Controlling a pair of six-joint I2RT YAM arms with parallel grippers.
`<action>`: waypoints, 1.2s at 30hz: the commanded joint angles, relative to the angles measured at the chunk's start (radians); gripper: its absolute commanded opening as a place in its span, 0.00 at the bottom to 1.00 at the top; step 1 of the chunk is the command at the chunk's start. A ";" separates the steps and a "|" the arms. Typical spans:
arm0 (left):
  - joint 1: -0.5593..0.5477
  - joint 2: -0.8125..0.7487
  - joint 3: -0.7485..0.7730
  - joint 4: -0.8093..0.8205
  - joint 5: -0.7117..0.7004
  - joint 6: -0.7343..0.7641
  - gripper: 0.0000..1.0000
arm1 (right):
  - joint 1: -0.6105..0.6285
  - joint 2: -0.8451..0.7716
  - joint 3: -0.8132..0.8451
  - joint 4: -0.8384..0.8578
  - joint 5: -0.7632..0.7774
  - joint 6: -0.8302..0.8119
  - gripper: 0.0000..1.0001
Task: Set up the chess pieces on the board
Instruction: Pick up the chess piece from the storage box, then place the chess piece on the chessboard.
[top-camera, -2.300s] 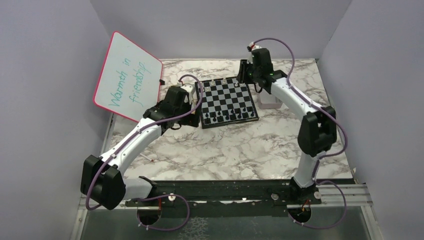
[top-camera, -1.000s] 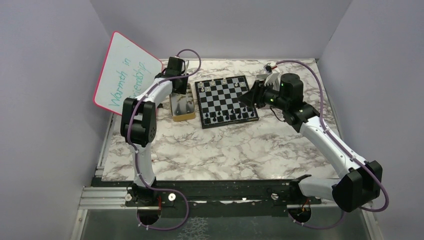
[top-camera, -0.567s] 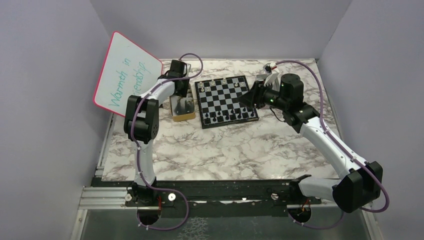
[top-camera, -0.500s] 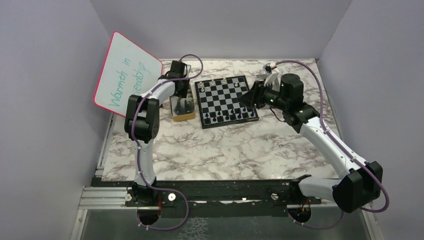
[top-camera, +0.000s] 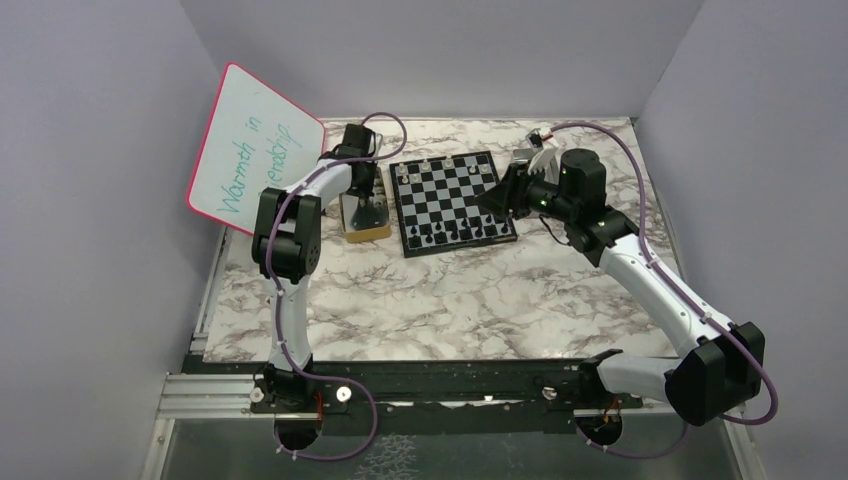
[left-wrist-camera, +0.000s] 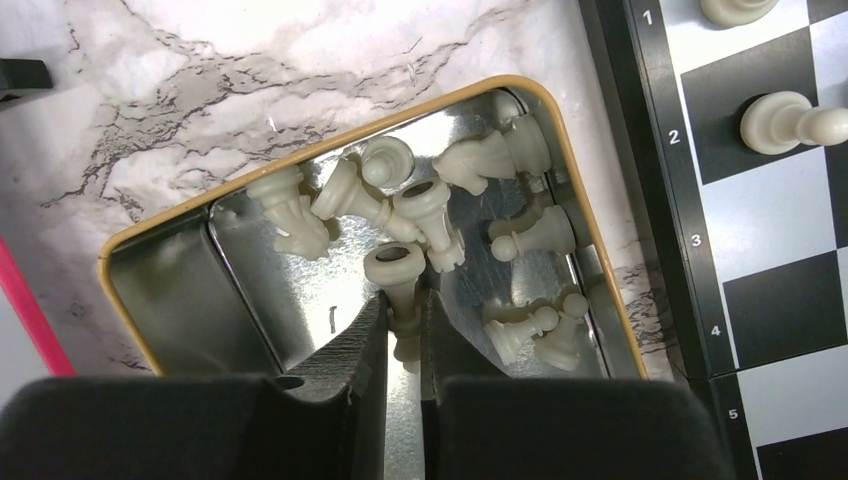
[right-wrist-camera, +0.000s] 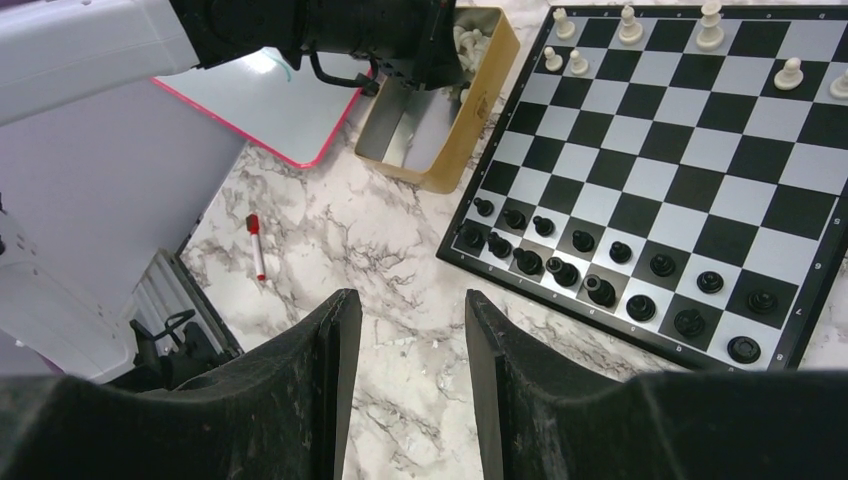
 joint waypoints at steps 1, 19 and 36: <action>0.005 -0.033 0.043 -0.048 0.013 -0.056 0.08 | 0.001 -0.005 -0.014 0.009 0.024 -0.010 0.48; 0.006 -0.322 0.045 -0.160 0.291 -0.164 0.08 | 0.001 -0.030 -0.104 -0.011 0.088 -0.034 0.48; 0.004 -0.596 -0.317 0.132 0.746 -0.626 0.10 | 0.125 0.088 -0.136 0.339 0.184 -0.092 0.52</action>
